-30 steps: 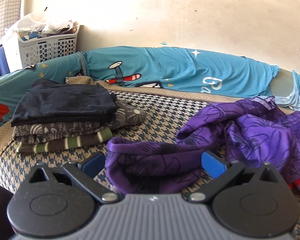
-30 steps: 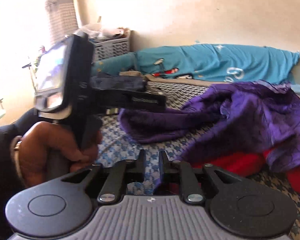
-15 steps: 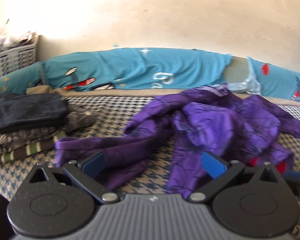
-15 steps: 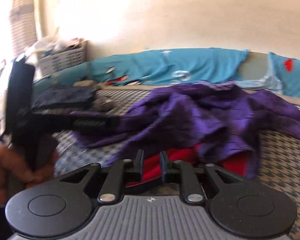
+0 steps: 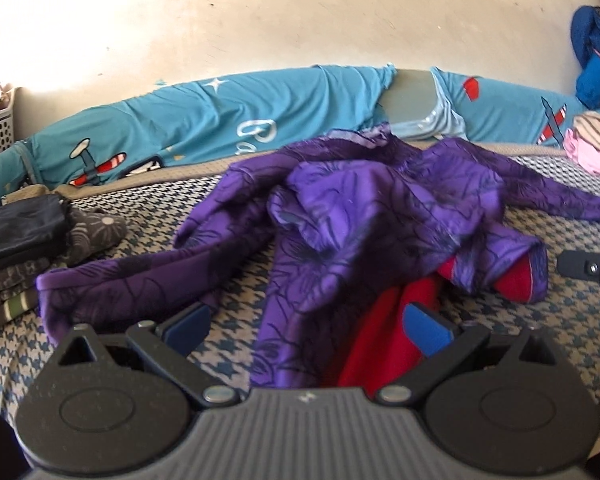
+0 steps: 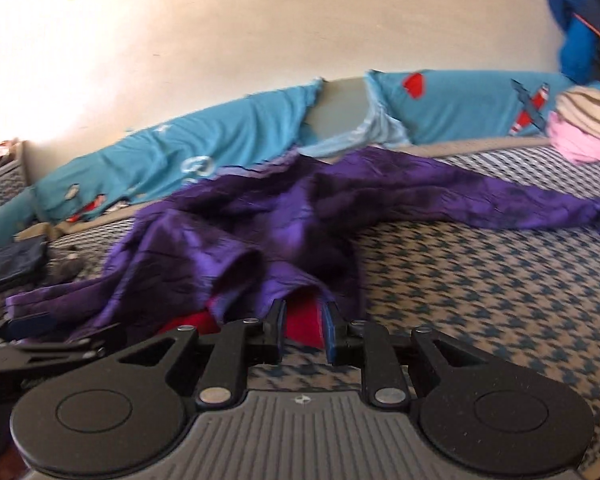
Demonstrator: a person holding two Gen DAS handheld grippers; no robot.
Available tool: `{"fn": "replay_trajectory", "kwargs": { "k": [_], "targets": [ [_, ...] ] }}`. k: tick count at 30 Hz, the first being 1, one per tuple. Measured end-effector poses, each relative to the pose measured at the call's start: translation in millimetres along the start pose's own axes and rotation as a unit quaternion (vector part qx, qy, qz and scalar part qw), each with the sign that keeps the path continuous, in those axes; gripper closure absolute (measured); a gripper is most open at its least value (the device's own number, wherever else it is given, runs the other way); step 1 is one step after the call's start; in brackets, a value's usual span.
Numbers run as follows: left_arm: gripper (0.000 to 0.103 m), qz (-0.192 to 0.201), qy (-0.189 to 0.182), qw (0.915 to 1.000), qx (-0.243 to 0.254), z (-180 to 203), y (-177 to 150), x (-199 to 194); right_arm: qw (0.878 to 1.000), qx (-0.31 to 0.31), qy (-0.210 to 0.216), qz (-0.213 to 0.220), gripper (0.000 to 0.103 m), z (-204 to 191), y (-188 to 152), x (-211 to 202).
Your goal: Fold clothes
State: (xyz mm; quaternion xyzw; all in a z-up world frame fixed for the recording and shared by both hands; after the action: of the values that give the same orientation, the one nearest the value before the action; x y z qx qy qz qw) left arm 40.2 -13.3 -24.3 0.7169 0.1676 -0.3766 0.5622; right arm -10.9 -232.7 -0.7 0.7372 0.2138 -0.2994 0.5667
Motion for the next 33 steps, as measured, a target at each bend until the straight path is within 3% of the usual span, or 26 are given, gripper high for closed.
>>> {"fn": "replay_trajectory", "kwargs": {
  "k": [3,10,16,24,30,33],
  "targets": [
    [0.000,-0.011,0.004,0.9999,-0.001,2,-3,6,1.000,0.009,-0.012,-0.003,0.082,5,0,4],
    [0.000,-0.033,0.017,0.9992,-0.017,-4,-7,21,1.000,0.000,-0.024,-0.015,0.069,8,-3,14],
    [0.000,-0.049,0.031,0.9974,-0.044,-14,-9,29,0.998,-0.030,-0.045,-0.013,0.051,3,-6,24],
    [0.000,-0.053,0.052,0.9957,-0.056,-22,-8,33,0.998,-0.060,-0.033,-0.009,0.038,-8,-8,46],
    [0.000,-0.052,0.079,0.9934,-0.064,-29,-7,35,0.996,-0.081,-0.024,-0.003,0.042,-19,-8,64],
    [0.000,-0.057,0.098,0.9905,-0.078,-36,-5,37,0.995,-0.093,-0.027,-0.012,0.071,-23,-9,69]
  ]
}}
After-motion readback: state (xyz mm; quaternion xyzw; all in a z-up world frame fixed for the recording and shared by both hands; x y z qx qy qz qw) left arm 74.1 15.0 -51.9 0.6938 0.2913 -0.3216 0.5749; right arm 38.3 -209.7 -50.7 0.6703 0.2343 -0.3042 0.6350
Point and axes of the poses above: each gripper's, at about its wrist camera, not at the fingertips, and x roughly the way its jaws point, z to its right, y to its top, the point moved 4 cm from there along x, roughly the way its jaws point, and after that the axes turned 13 degrees about -z, right-handed, at the moved point
